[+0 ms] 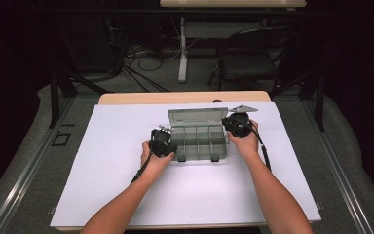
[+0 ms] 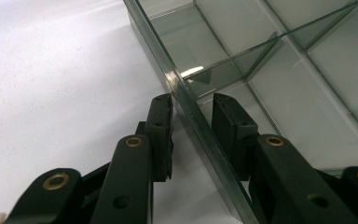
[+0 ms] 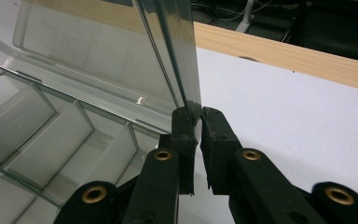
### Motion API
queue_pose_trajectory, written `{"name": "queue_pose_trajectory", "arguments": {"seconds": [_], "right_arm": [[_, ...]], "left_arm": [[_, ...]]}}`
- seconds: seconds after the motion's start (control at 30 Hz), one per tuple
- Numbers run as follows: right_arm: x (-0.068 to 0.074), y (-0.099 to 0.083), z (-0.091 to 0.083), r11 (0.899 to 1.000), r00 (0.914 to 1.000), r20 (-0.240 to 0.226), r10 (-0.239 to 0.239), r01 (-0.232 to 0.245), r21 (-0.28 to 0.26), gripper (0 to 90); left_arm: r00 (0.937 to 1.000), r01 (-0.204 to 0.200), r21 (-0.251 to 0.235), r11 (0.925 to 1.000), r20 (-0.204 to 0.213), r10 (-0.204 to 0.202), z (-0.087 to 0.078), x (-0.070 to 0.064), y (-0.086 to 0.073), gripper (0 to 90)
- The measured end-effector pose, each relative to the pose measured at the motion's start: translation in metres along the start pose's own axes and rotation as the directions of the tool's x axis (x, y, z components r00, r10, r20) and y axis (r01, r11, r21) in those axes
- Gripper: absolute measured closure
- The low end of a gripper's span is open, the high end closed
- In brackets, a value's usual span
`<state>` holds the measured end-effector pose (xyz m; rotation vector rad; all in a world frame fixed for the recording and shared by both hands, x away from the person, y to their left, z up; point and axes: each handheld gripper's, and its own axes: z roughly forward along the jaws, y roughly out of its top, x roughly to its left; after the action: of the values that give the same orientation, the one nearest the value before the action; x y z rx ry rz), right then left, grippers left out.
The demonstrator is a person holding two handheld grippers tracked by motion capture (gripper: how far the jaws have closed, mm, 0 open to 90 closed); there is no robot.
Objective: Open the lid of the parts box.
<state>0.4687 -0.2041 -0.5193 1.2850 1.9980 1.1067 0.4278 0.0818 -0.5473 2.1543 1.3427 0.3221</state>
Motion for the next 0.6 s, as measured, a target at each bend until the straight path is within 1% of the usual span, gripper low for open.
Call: {"name": "queue_pose_trajectory", "arguments": {"seconds": [0.2,0.27,0.43,0.53,0.57,0.6], "right_arm": [[0.0004,0.0002,0.0008,1.0,0.9999,0.006,0.009,-0.009,-0.001,85.2],[0.0008,0.0003,0.0011,1.0,0.9999,0.011,0.012,-0.012,-0.002,85.5],[0.0016,0.0003,0.002,1.0,0.9995,0.019,0.026,-0.026,-0.007,85.9],[0.0019,0.0003,0.003,0.999,0.999,0.029,0.033,-0.032,-0.012,86.3],[0.0021,0.0004,0.0036,0.999,0.9986,0.033,0.04,-0.04,-0.013,86.5],[0.0022,0.0005,0.0038,0.999,0.9982,0.035,0.05,-0.049,-0.014,86.6]], "left_arm": [[1.0,-0.002,-0.002,1.0,-0.002,0.002,0.0001,-0.0001,-0.0001,69.1],[1.0,0.003,-0.003,1.0,-0.002,-0.003,0.0002,-0.0003,-0.0003,69.2],[1.0,-0.005,-0.002,1.0,-0.002,0.005,0.0001,0.0001,-0.0003,69.2],[1.0,0.001,-0.006,1.0,-0.002,-0.001,0.0003,-0.0003,-0.0005,69.3],[0.9999,0.01,-0.007,0.9999,-0.002,-0.01,0.0004,-0.0009,-0.0008,69.3],[0.9999,0.01,-0.007,0.9999,-0.002,-0.01,0.0004,-0.0009,-0.0008,69.4]]}}
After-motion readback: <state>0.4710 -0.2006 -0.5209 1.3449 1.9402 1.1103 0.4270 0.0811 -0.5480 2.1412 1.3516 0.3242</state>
